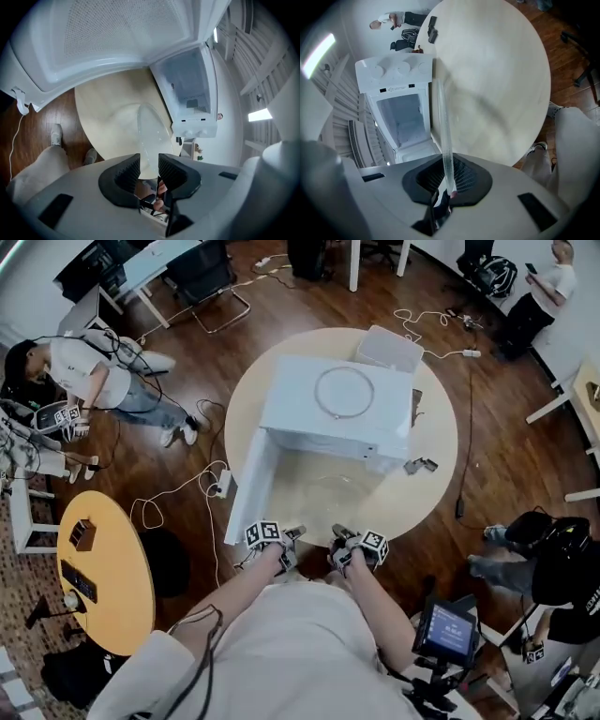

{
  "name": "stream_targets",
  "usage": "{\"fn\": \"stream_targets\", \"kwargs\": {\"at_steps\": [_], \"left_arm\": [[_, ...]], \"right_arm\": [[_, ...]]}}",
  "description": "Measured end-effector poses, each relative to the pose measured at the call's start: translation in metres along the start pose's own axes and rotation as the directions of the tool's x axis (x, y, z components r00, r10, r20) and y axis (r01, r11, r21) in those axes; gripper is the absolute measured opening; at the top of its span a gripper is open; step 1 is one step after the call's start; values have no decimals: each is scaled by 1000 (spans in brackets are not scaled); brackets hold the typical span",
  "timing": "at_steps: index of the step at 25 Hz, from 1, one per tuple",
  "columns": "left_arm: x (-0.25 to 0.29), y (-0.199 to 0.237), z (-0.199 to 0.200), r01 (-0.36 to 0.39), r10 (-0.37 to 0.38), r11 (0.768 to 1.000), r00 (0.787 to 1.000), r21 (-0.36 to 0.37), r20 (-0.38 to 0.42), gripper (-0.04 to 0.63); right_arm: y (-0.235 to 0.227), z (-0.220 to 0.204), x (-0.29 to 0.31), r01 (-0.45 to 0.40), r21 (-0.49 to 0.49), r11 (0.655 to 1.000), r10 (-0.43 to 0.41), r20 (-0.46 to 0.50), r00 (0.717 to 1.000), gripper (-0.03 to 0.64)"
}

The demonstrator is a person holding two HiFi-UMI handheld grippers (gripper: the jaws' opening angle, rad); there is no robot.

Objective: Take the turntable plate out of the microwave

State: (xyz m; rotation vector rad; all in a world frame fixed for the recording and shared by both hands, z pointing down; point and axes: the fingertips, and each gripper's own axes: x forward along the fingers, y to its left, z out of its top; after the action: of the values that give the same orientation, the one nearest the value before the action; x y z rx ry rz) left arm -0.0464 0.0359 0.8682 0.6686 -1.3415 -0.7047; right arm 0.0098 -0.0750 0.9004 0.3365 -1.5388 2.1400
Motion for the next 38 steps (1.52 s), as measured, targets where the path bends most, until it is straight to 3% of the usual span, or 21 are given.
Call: {"fn": "stream_targets", "kwargs": {"at_steps": [11,21,28,38], "left_arm": [[-10,14,-5,-52,52,998,999,28,17,109],[-7,22,5,-107,105,992,994,60,26,109],[3,11,-11,-69,80,988,994,139,-72,109],[1,-2,-15,-16,42,978,992,208,-122,109]], "right_arm": [[-12,6,11,58,-69,996,-59,-18,998,35],[-29,16,14,194,-116,974,-194,11,981,78],[-37,24,15,289,-161,944,-287,36,957,107],[-41,34,18,357,-186,915,-356,40,934,130]]}}
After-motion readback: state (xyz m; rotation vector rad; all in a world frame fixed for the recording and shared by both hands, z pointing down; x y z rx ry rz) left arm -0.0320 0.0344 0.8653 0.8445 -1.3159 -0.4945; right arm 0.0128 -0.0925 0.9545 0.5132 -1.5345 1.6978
